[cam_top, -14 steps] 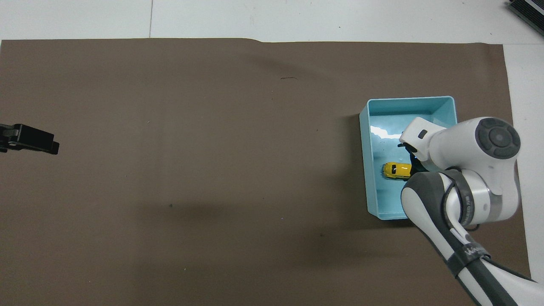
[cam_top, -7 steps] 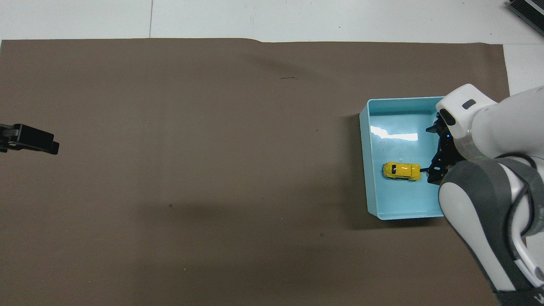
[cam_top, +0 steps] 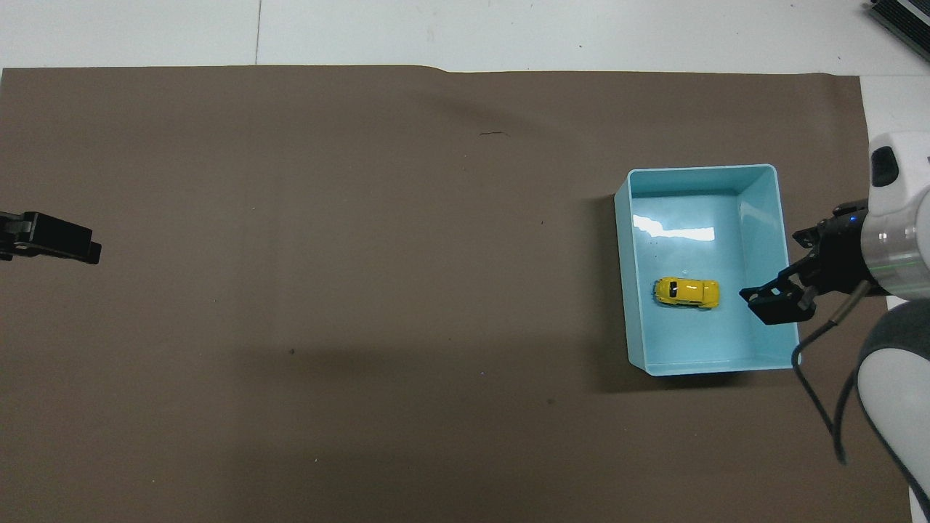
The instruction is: Wind up and store yellow beetle car
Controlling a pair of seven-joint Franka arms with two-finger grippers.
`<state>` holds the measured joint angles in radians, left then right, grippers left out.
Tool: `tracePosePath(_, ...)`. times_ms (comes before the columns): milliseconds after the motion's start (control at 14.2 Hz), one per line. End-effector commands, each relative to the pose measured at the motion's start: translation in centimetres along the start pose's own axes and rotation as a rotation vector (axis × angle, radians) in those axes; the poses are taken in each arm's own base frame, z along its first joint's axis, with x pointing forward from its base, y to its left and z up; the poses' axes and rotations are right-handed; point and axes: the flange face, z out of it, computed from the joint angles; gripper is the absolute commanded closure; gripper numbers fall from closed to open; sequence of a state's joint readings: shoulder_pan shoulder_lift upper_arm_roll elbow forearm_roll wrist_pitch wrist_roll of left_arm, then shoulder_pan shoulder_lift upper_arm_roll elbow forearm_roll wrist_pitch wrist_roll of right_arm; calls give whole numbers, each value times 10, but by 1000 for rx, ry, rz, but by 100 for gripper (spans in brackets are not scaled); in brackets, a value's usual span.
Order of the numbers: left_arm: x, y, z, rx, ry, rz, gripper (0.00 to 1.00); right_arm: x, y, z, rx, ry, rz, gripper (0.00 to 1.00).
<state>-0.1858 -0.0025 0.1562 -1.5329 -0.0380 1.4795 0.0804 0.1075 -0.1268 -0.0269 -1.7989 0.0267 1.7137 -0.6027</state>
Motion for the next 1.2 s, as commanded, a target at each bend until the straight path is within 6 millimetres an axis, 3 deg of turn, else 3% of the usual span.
tracePosePath(0, -9, -4, -1, 15, -6, -12, 0, 1, 3, -14, 21, 16, 235, 0)
tracePosePath(211, -9, -3, -1, 16, -6, -10, 0, 15, 3, -19, 54, 50, 558, 0)
tracePosePath(352, -9, -3, -1, 16, -6, -10, 0, 17, 21, -26, 85, 78, 741, 0)
tracePosePath(423, -9, -4, -1, 15, -6, -12, 0, 16, 41, -27, 92, 84, 781, 0)
tracePosePath(493, -9, -4, -1, 15, -6, -12, 0, 12, 60, -31, 71, 81, 808, 0)
tracePosePath(634, -9, -3, -1, 16, -6, -10, 0, 14, 74, -36, 37, 73, 815, 0)
tracePosePath(1128, -9, -3, -1, 16, -6, -10, 0, 17, 62, -41, -26, 33, 787, 0)
